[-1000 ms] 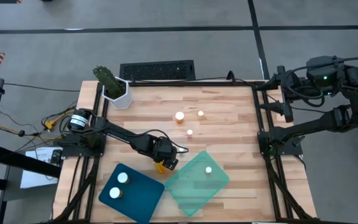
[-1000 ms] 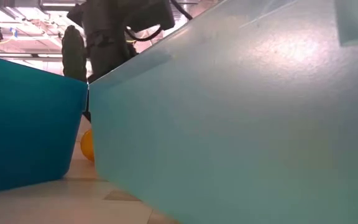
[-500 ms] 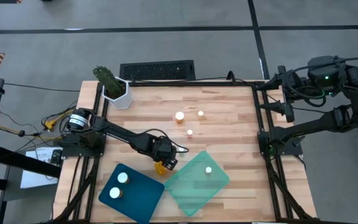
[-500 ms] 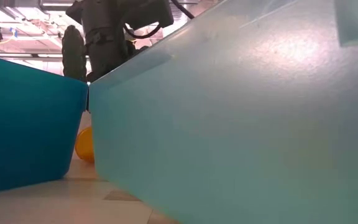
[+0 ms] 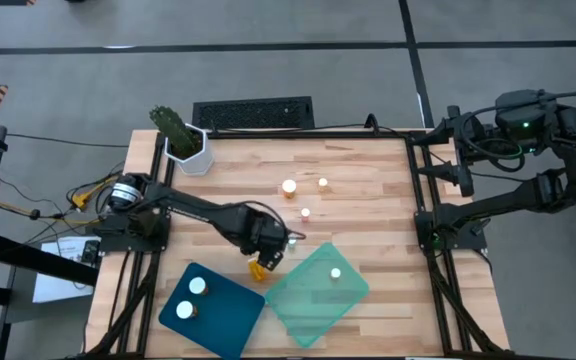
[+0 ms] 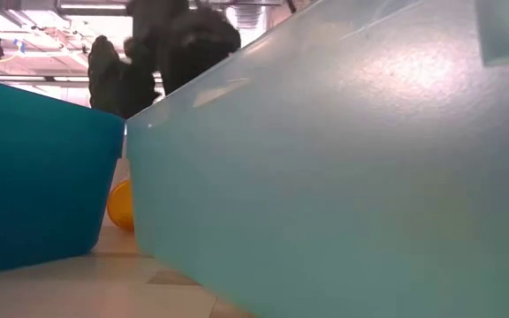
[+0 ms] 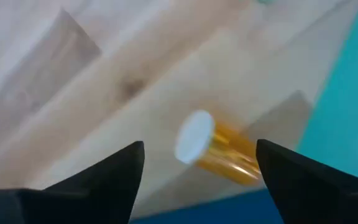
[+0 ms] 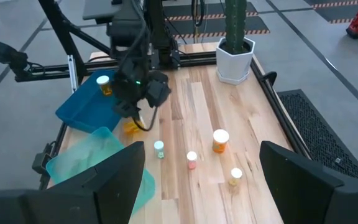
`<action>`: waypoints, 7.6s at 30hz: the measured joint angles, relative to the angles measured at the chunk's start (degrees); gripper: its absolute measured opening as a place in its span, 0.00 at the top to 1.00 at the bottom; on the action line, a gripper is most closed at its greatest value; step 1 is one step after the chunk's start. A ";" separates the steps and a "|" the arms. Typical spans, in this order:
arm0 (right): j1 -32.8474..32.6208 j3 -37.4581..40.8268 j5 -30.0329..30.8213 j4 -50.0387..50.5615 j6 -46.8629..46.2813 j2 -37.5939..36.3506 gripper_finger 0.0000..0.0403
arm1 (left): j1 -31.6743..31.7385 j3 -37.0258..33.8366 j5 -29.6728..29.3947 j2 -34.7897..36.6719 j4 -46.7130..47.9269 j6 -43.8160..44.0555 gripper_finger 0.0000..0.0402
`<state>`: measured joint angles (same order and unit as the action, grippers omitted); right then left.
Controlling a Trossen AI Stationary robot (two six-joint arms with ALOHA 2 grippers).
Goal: Pick and place medicine bottles into bin by pill shape (circle, oval)
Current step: Put the big orange pill bottle into the blue bin
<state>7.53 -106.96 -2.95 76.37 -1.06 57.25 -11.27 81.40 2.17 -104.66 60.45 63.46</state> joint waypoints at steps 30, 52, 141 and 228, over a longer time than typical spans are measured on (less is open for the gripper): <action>0.00 0.00 -0.02 3.55 0.17 -0.68 0.19 | -6.51 -12.53 -5.55 -0.04 -18.28 36.42 0.25; 0.02 -0.02 -0.02 2.65 0.02 -3.32 0.19 | -4.85 -17.65 -5.34 -0.04 -25.56 37.70 0.48; -7.04 25.35 -16.23 -66.03 -3.91 21.53 0.19 | -10.93 -17.55 -47.56 23.80 -101.99 -77.83 0.46; -3.81 25.27 -16.45 -57.09 1.10 24.69 0.56 | -0.13 -17.46 -20.41 40.76 -51.98 -29.32 0.20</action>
<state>3.72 -81.69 -19.40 19.28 0.04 81.95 -11.40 63.94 -18.24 -63.90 8.47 34.14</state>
